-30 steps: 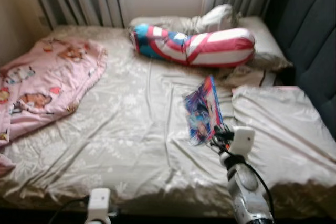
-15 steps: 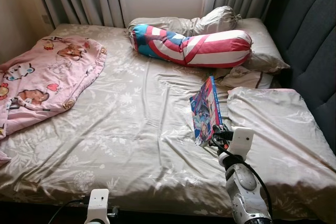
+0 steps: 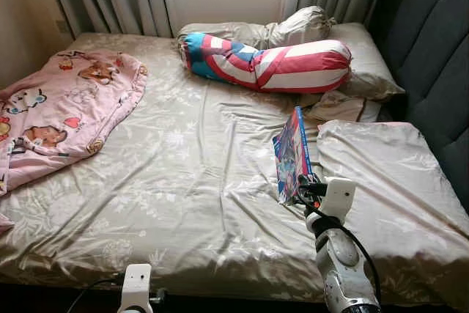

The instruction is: Clean up the room

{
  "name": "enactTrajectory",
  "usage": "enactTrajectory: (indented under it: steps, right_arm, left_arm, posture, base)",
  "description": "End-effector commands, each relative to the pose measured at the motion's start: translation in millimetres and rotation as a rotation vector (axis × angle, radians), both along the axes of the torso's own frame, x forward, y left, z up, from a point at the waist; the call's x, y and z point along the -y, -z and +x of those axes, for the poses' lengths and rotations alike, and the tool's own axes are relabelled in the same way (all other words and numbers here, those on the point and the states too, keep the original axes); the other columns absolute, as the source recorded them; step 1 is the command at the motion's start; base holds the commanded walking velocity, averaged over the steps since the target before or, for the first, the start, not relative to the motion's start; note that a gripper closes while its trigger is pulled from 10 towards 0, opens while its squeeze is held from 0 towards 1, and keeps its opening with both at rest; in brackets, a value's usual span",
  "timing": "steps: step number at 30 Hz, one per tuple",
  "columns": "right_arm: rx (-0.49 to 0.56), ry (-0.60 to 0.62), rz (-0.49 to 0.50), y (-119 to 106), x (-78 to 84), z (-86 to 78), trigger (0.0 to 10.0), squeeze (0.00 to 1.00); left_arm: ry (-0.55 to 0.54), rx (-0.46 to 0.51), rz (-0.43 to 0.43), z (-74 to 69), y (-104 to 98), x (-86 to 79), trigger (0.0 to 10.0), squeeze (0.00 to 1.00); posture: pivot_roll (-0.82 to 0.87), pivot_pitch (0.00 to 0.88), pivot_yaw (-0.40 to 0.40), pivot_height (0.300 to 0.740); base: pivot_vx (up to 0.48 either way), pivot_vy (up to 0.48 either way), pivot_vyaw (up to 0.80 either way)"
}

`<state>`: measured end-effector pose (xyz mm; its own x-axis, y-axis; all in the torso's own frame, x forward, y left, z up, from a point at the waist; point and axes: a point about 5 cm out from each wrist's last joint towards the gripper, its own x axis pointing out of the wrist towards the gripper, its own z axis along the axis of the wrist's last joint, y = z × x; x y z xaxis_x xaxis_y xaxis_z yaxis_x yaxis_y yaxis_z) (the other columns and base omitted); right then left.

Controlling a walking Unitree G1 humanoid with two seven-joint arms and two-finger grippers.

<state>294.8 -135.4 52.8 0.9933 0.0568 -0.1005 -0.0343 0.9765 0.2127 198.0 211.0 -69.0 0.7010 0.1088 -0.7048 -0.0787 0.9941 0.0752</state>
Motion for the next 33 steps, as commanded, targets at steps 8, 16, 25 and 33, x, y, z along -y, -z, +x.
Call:
enactTrajectory:
  steps: [8, 16, 25, 33]
  right_arm:
    - [0.053, 0.008, 0.003, -11.6, 0.7, 5.1, 10.0, 0.00]
    - [0.054, 0.009, 0.000, -10.4, 0.8, 5.0, 10.0, 0.00]
    - [0.057, 0.015, -0.008, -10.3, 1.4, 4.1, 10.0, 0.00]
    - [0.055, 0.013, 0.002, -9.6, 0.4, 3.0, 10.0, 0.00]
  left_arm:
    - [-0.001, -0.010, -0.001, -3.3, 1.4, -2.0, 10.0, 0.00]
    - [0.004, -0.004, 0.003, -2.4, 0.7, -2.1, 10.0, 0.00]
    - [0.006, 0.001, 0.006, -2.9, 0.4, -3.6, 10.0, 0.00]
    - [-0.060, 0.151, -0.052, 22.7, -17.2, -3.9, 10.0, 0.00]
  posture:
    - [-0.03, 0.044, -0.051, 0.727]
    - [-0.03, 0.044, -0.051, 0.727]
    - [-0.04, 0.049, -0.050, 0.727]
    - [-0.05, 0.052, -0.048, 0.727]
  base:
    - [0.256, 0.000, -0.44]
    - [0.278, 0.000, 0.00]
    - [0.000, 0.000, 0.00]
    - [0.000, 0.000, 0.00]
